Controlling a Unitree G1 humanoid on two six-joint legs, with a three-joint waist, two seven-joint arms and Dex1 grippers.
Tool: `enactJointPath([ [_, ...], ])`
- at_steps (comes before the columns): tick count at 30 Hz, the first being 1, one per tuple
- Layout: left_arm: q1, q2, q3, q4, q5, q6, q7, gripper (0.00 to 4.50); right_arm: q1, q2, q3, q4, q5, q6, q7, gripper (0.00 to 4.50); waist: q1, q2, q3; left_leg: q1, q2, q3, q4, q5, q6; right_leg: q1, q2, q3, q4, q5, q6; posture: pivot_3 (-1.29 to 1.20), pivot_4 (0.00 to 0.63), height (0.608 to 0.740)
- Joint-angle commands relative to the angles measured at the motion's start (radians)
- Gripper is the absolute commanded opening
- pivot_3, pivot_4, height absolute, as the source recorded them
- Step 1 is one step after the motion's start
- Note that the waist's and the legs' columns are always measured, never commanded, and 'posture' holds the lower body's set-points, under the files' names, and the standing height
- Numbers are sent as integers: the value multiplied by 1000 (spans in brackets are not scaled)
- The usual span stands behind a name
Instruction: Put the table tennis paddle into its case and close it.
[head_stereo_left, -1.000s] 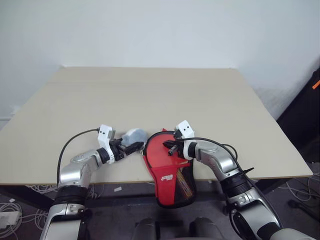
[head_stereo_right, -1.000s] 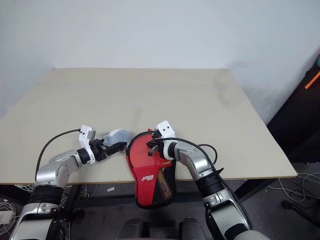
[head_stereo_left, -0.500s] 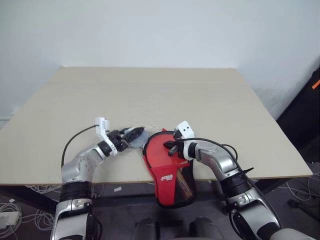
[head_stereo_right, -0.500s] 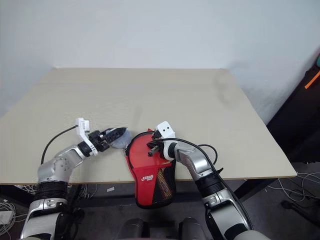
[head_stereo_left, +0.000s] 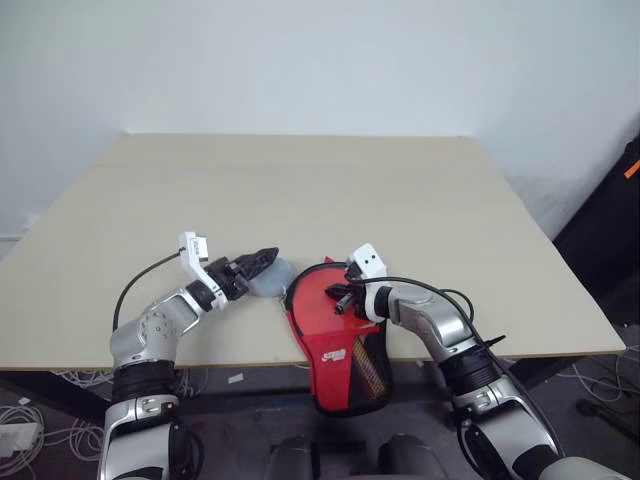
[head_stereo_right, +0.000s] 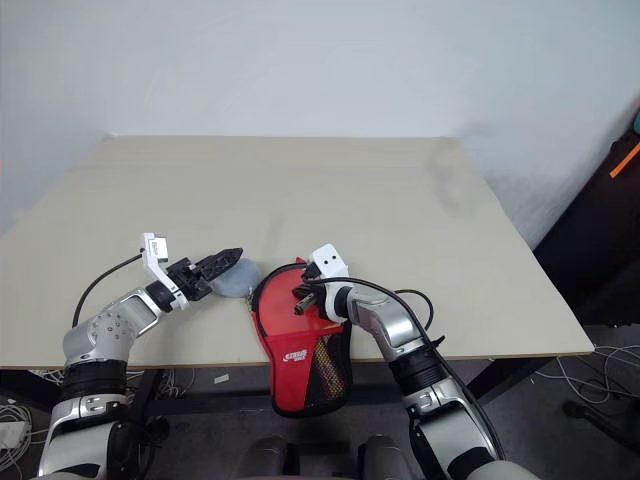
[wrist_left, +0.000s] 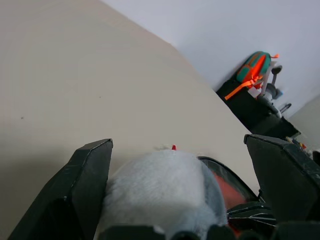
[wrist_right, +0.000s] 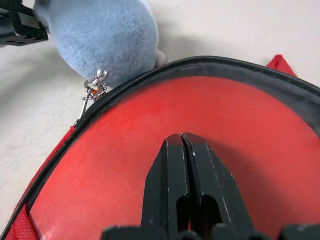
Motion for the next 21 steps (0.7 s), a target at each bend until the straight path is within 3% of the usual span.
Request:
enactJointPath([
  [1, -61, -7, 44, 59, -18, 22, 55, 4500, -4, 9, -2, -32, 7, -2, 6, 22, 0, 0, 0, 0, 0, 0, 0, 0, 0, 0, 0, 0, 0, 0, 0, 0, 0, 740],
  [9, -99, -39, 51, 140, -4, 38, 114, 4500, 1, 16, 1, -41, 9, 5, 4, 22, 0, 0, 0, 0, -1, 0, 0, 0, 0, 0, 0, 0, 0, 0, 0, 0, 0, 740],
  [21, -40, -62, 0, 41, -9, 122, 90, 4500, 1, 21, -2, -41, 7, 8, 1, 22, 0, 0, 0, 0, -1, 0, 0, 0, 0, 0, 0, 0, 0, 0, 0, 0, 0, 740],
])
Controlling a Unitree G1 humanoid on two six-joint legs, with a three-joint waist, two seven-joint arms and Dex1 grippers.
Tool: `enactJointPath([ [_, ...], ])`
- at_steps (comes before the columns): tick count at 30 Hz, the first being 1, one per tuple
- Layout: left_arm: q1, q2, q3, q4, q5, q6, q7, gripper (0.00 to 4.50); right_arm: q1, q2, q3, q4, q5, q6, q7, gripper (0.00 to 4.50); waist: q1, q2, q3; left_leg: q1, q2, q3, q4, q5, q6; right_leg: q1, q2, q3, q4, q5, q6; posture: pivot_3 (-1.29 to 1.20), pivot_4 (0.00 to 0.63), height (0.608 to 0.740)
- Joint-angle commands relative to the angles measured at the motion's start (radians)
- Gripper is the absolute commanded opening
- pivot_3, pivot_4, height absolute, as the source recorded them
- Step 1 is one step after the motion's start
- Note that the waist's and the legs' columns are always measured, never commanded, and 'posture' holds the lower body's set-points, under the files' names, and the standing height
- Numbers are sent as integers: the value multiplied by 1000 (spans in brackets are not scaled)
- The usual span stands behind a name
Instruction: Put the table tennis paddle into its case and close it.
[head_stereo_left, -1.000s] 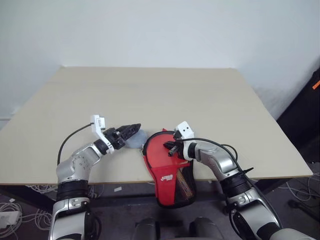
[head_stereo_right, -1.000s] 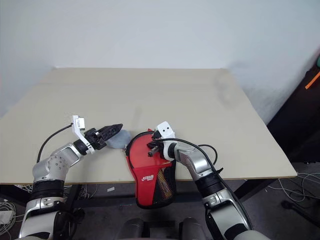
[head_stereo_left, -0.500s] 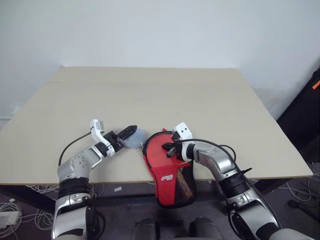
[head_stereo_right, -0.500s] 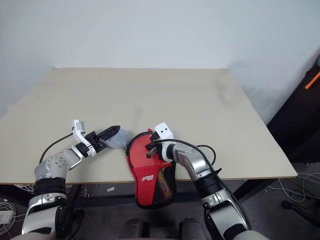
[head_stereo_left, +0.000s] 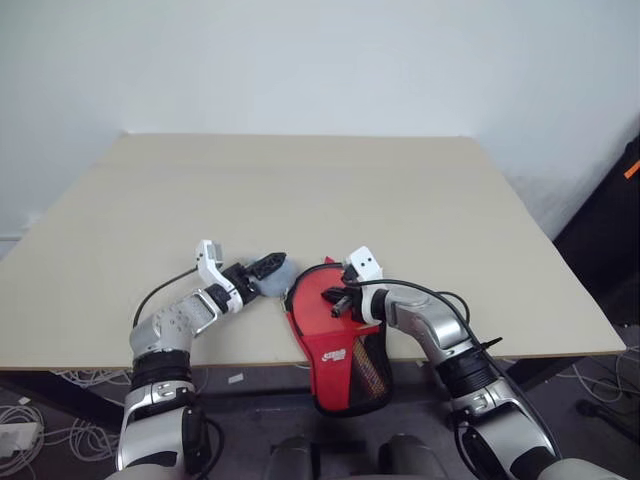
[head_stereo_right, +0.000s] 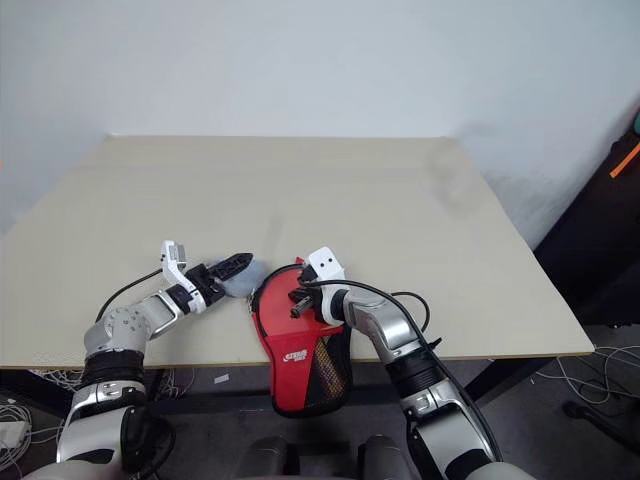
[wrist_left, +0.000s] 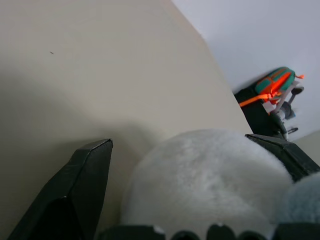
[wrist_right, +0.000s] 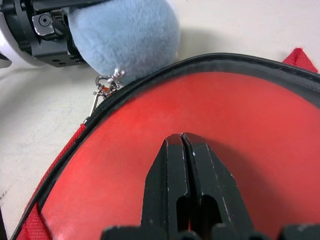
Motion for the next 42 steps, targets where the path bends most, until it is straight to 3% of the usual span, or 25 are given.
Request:
enactJointPath([
  [1, 19, -1, -24, -48, -4, 36, -14, 4500, -9, 2, -8, -34, 5, -3, 0, 22, 1, 0, 0, 0, 0, 0, 0, 0, 0, 0, 0, 0, 0, 0, 0, 0, 0, 740],
  [3, 28, -2, -28, -60, -4, 49, -17, 4500, -9, 1, -9, -28, 3, -6, 1, 22, 0, 0, 0, 0, 0, 0, 0, 0, 0, 0, 0, 0, 0, 0, 0, 0, 0, 740],
  [6, 39, -9, -31, -88, -10, 64, -20, 3912, -7, -3, -7, -22, -3, -18, 1, 0, 0, 0, 0, 0, 0, 0, 0, 0, 0, 0, 0, 0, 0, 0, 0, 0, 0, 740],
  [12, 45, -11, -28, -120, -18, 90, -23, 2014, -5, -4, -4, -14, -8, -31, 2, 0, 1, 0, 0, 0, -1, 0, 0, 0, 0, 1, 0, 0, -1, 0, 0, 0, 0, 740],
  [18, 20, 3, -14, -116, -24, 94, -36, 741, -6, 0, -5, -6, -12, -38, 1, 0, 0, 0, 0, 0, -1, -1, 0, 0, 0, 1, 0, 0, 0, 0, 0, 0, 0, 740],
  [28, -109, 45, -28, -7, 48, -37, -59, 588, 2, -5, 4, 12, -24, -55, 4, 0, 0, 0, 0, 0, -1, -1, 0, 0, 0, 1, 0, 0, 0, 0, 0, 0, 0, 740],
  [42, -243, 50, -142, 156, 192, -178, -160, 588, 4, 3, 10, 94, -41, -131, 8, 0, 0, 0, 0, 0, -1, -1, 0, 1, -1, 1, 0, -1, 0, 0, 0, 0, 0, 740],
])
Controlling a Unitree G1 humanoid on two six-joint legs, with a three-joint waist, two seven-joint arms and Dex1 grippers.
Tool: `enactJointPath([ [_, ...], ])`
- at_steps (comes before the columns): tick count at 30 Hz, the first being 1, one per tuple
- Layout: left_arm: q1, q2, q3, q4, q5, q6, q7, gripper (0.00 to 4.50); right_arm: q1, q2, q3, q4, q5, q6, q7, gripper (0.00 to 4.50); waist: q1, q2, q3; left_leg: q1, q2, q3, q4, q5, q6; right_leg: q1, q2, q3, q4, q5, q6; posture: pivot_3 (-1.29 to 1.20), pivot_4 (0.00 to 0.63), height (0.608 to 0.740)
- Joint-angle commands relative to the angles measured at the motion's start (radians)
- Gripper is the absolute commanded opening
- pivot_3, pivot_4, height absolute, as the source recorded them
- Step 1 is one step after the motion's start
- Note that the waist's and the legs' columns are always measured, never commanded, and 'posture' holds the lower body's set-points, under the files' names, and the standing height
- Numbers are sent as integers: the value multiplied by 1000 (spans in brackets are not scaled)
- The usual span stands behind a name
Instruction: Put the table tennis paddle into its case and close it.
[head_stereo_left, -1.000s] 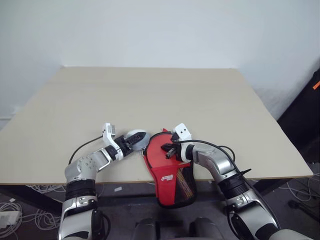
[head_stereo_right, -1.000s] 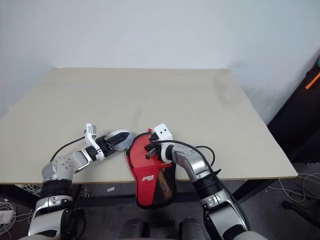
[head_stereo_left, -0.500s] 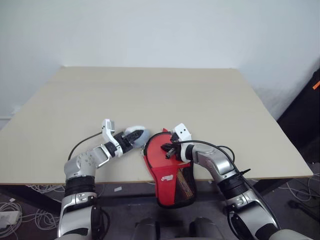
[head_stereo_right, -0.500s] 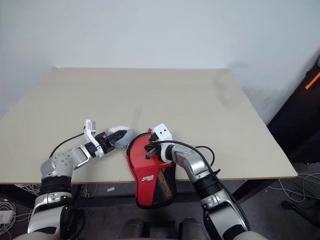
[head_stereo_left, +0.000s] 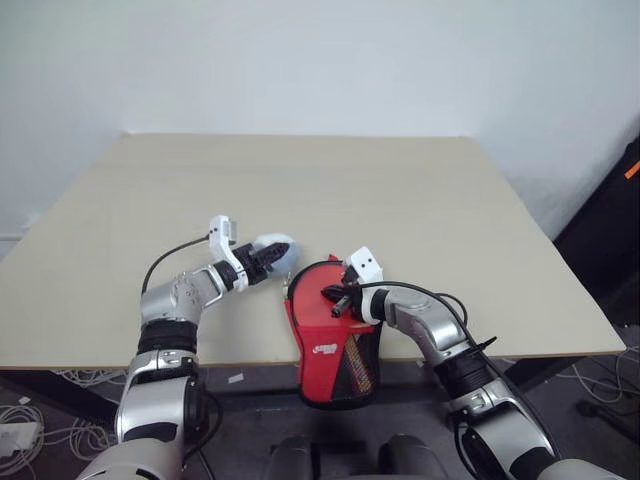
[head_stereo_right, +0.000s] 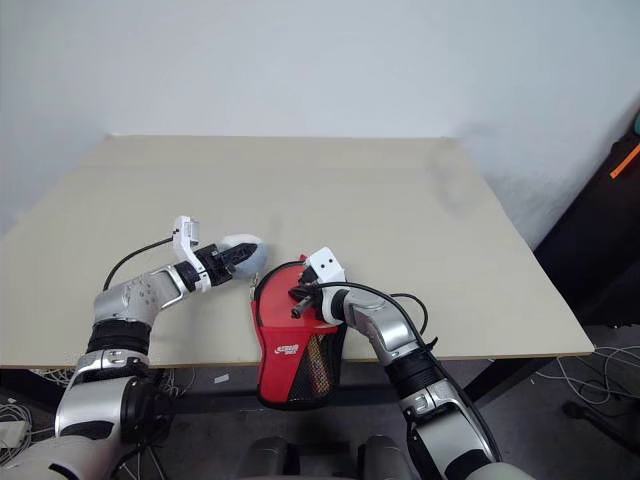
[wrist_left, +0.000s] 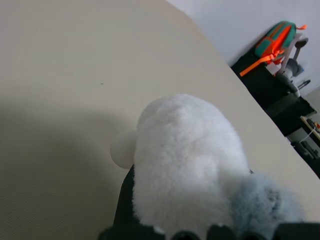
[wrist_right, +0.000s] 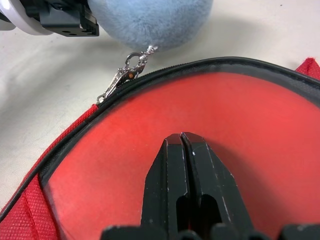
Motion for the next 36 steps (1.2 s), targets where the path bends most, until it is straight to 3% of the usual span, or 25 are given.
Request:
enactJointPath([
  [1, -59, 1, -21, -18, 20, -47, -32, 588, 2, 5, 3, 30, -16, -11, -3, 0, 0, 0, 0, 0, 0, 0, 0, 0, 0, 0, 0, 0, 0, 0, 0, 0, 0, 740],
  [10, -64, -24, -33, -30, 32, -45, -36, 588, -27, 62, -9, 165, -35, -126, -7, 0, 0, 0, 0, 1, 0, 0, 0, 0, 0, 1, 0, 0, 0, 0, 0, 0, 0, 740],
  [21, -19, -4, -67, -25, 123, -114, -26, 588, -24, 82, -5, 210, -56, -131, 7, 0, -7, -1, -1, 2, 1, -1, 0, 1, -1, 1, 1, 0, 2, 0, 0, 0, 0, 740],
  [36, -97, 41, -72, 264, 242, -390, 56, 588, -1, 89, 9, 183, -73, -111, 19, 0, -7, -1, -10, 3, 1, 0, -1, 1, -1, 1, 1, 0, 2, 0, 0, 0, 0, 740],
])
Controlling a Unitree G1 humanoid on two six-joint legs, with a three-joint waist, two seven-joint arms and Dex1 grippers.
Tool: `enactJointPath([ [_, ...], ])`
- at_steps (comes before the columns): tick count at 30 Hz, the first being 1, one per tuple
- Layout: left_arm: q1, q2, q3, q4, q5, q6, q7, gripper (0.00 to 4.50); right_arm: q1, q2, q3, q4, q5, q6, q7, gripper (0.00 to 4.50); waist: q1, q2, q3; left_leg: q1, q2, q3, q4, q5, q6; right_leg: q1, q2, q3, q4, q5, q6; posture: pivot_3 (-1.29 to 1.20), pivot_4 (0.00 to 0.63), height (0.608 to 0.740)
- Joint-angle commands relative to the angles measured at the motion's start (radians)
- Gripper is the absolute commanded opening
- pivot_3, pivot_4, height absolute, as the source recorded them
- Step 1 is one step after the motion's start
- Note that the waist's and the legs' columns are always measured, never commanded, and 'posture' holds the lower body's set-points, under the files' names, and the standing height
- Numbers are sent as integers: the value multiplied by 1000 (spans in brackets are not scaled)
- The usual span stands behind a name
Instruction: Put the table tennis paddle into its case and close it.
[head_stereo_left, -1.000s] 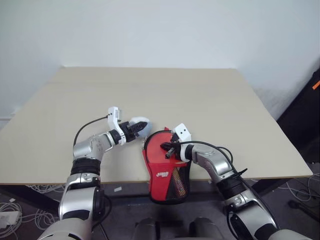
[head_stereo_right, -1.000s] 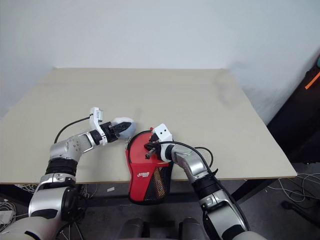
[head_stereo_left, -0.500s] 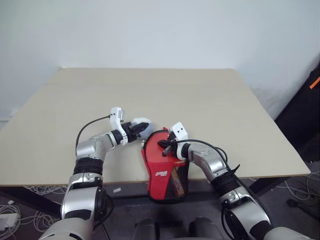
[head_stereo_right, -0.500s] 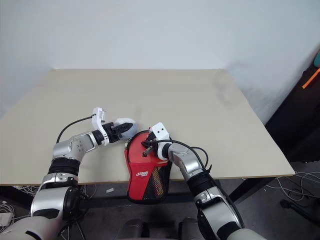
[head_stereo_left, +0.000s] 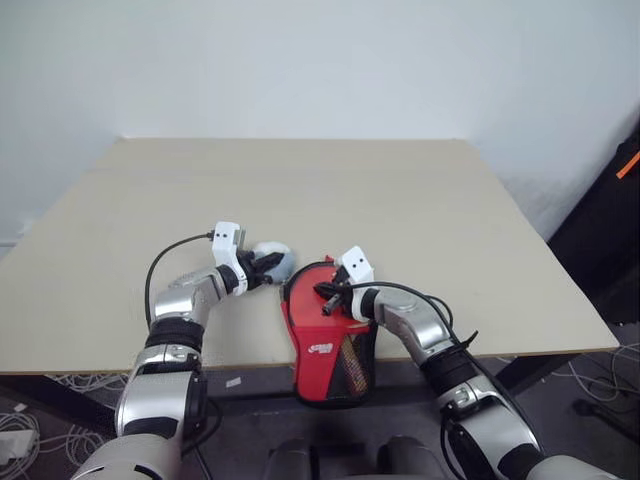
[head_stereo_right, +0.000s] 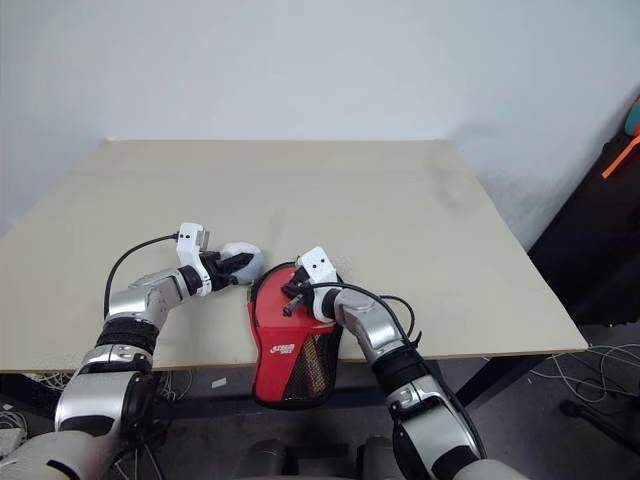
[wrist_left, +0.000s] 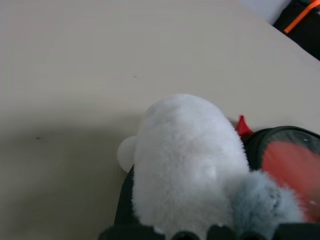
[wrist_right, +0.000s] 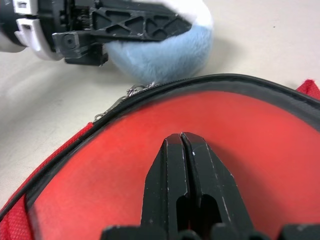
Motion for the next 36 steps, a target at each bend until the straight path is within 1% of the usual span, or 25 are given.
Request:
enactJointPath([
  [1, -59, 28, 17, 58, 37, -81, 49, 588, 30, 8, 30, 31, -11, 37, 16, 0, 0, 0, -2, 0, 0, 0, 0, 0, 0, 0, 0, 0, 0, 0, 0, 0, 0, 740],
  [9, -144, 30, 22, 150, 57, -157, 39, 588, 37, 11, 35, 25, -17, 44, 17, 0, 0, -2, -4, 0, 0, 0, 0, 0, 0, 0, 0, 0, 0, 0, 0, 0, 0, 740],
  [15, -225, 26, 41, 236, 59, -210, 80, 588, 41, 12, 37, 21, -21, 48, 19, 0, 0, -3, -4, -1, 0, 0, 0, 0, 0, -1, 0, 0, 0, 0, 0, 0, 0, 740],
  [24, -327, -56, 60, 351, 91, -323, 209, 588, 38, 17, 38, 26, -29, 49, 26, 0, 0, -3, -4, -1, 0, 0, 0, 0, 0, -1, 1, 0, 0, -1, 1, 0, 0, 740],
  [30, -391, -128, 49, 398, 131, -364, 270, 588, 37, 19, 40, 24, -30, 53, 28, 0, 0, -3, -4, -1, 0, 0, 0, 0, 0, -1, 1, 0, 0, -1, 2, 0, 0, 740],
  [36, -426, -179, 45, 421, 163, -385, 305, 588, 40, 21, 40, 18, -30, 58, 26, 0, 0, -3, -4, -1, 0, 0, 0, 0, 0, -1, 1, 0, 0, -2, 4, 0, 0, 740],
])
